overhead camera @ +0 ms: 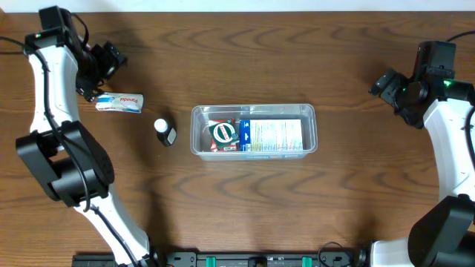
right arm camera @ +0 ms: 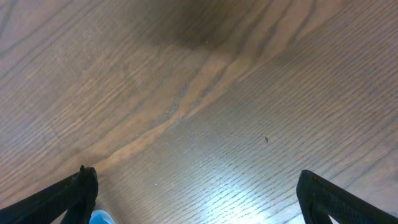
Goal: Pack container
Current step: 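Reach left gripper to the white Panadol box and grasp it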
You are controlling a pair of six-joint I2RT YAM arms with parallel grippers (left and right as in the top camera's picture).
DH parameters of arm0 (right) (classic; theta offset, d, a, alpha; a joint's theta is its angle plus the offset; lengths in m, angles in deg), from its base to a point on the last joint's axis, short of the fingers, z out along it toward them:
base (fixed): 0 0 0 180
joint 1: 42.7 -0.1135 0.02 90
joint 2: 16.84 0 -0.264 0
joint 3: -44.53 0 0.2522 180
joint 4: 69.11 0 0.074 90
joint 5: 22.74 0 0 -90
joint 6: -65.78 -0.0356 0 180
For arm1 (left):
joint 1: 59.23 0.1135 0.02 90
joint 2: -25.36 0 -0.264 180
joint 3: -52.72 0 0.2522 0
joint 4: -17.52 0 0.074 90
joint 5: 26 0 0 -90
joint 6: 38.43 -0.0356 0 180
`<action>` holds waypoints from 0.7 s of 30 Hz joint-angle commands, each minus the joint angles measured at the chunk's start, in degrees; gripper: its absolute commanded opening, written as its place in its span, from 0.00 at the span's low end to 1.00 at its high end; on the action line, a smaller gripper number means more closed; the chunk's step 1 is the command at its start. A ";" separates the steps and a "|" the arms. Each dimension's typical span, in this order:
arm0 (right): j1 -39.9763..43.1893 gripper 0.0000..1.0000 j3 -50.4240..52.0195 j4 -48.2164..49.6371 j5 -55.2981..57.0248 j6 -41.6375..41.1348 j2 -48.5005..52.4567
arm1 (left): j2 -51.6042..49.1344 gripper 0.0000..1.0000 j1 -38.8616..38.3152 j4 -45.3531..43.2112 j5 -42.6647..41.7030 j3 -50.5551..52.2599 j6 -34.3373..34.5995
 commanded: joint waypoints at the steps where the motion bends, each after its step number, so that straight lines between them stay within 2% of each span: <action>1: 0.20 0.99 -0.07 -0.04 0.20 -0.63 0.11 | 0.00 0.98 1.57 1.57 -0.44 -1.53 3.30; 10: 0.20 0.99 -0.07 -0.07 0.20 -0.63 0.11 | -0.81 0.98 3.67 2.38 -0.44 -0.46 5.44; 21: 0.20 0.99 -0.07 -0.04 0.20 -0.63 0.11 | -6.73 0.98 3.67 2.10 -0.63 -0.39 6.93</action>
